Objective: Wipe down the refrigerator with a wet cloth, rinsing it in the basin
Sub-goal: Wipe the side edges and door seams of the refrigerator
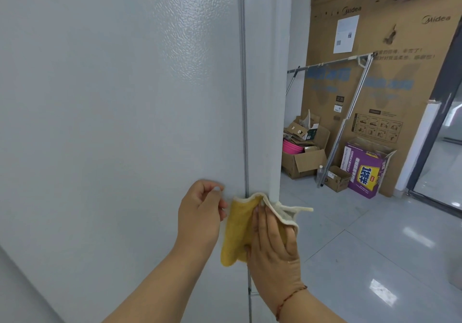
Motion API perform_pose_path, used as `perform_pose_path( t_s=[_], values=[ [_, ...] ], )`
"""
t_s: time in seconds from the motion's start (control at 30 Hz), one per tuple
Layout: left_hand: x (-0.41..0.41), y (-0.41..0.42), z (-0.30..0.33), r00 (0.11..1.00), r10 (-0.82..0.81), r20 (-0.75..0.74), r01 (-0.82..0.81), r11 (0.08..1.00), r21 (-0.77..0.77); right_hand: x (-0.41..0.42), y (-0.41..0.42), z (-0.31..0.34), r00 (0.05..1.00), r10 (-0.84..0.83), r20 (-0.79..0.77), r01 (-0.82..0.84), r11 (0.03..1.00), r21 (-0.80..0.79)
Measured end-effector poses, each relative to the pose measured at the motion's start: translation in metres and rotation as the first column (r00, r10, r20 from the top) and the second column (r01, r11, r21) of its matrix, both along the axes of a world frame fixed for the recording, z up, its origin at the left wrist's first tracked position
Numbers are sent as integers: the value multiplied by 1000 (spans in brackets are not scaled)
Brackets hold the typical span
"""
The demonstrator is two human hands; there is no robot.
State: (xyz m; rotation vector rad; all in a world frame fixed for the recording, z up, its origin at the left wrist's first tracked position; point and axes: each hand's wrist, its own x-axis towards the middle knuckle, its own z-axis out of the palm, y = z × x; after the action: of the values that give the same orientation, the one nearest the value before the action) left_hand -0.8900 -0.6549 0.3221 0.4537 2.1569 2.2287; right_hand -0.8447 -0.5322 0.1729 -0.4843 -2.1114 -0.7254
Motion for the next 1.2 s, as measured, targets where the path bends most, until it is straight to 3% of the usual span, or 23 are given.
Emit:
perform_pose_path(
  t_s=[0.13, 0.3, 0.63, 0.9, 1.03, 1.13, 1.2],
  values=[
    [-1, -2, -10, 1000, 8, 23, -8, 1000, -20, 7, 2, -9, 994, 98, -55, -103, 991, -90],
    [3, 0, -27, 998, 1, 68, 1, 999, -34, 8, 10, -25, 985, 155, -70, -160, 985, -67],
    [13, -8, -62, 1000, -15, -9, 13, 979, -202, 23, 18, -96, 974, 198, 109, -201, 979, 17],
    [25, -7, -99, 992, -93, -89, 60, 945, -321, 17, 17, -64, 958, 245, 146, -237, 969, -69],
    [19, -2, -99, 964, -84, -252, 6, 956, -293, 12, 16, -34, 943, 320, 87, -313, 946, -86],
    [15, 5, -114, 874, -109, -474, -62, 942, -331, 14, 19, -34, 939, 338, 64, -332, 939, -95],
    [17, 11, -133, 798, -211, -565, -49, 911, -410, 17, 17, -38, 948, 316, 33, -310, 944, -113]
  ],
)
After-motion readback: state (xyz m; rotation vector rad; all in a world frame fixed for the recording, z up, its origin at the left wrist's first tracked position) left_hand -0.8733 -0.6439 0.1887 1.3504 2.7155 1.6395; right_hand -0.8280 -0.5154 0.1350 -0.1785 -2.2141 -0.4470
